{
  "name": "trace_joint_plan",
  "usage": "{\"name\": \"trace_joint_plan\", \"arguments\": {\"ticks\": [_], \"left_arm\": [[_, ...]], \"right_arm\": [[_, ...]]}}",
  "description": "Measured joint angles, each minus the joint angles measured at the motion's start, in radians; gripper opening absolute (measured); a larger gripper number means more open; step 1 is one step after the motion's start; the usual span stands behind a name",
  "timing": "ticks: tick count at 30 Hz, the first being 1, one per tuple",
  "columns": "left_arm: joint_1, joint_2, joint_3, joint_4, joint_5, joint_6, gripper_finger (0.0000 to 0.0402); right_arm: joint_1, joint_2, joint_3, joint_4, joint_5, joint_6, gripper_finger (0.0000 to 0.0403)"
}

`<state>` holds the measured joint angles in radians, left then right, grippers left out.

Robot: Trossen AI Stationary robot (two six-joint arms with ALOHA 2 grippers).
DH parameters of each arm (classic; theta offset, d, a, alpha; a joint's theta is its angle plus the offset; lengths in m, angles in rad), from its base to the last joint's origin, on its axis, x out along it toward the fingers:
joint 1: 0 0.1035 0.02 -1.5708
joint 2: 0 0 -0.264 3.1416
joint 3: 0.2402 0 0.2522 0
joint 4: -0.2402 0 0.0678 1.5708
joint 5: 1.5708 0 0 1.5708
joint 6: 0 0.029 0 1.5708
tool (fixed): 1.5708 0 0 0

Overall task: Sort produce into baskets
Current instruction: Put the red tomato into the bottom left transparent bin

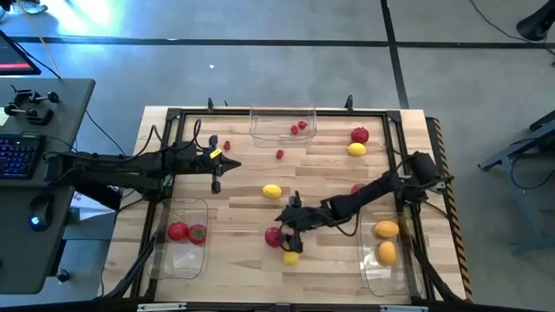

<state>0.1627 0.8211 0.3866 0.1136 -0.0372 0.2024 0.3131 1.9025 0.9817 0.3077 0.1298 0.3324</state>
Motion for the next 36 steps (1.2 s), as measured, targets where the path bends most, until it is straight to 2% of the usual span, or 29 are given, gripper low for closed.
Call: {"name": "trace_joint_plan", "arguments": {"ticks": [10,12,15,25,36], "left_arm": [[0.0,0.0,0.0,-0.013,0.0,-0.011,0.0],[0.0,0.0,0.0,-0.014,0.0,-0.013,0.0],[0.0,0.0,0.0,-0.013,0.0,-0.017,0.0],[0.0,0.0,0.0,-0.012,0.0,-0.018,0.0],[0.0,0.0,0.0,-0.014,0.0,-0.018,0.0]], "right_arm": [[-0.022,-0.164,0.0,-0.314,0.135,-0.037,0.0296],[-0.021,-0.195,0.0,-0.335,0.131,0.015,0.0296],[-0.021,-0.207,0.0,-0.306,0.07,0.108,0.0296],[0.036,-0.131,0.005,-0.203,0.065,0.207,0.0296],[0.041,0.051,0.255,-0.454,0.082,0.087,0.0296]]}}
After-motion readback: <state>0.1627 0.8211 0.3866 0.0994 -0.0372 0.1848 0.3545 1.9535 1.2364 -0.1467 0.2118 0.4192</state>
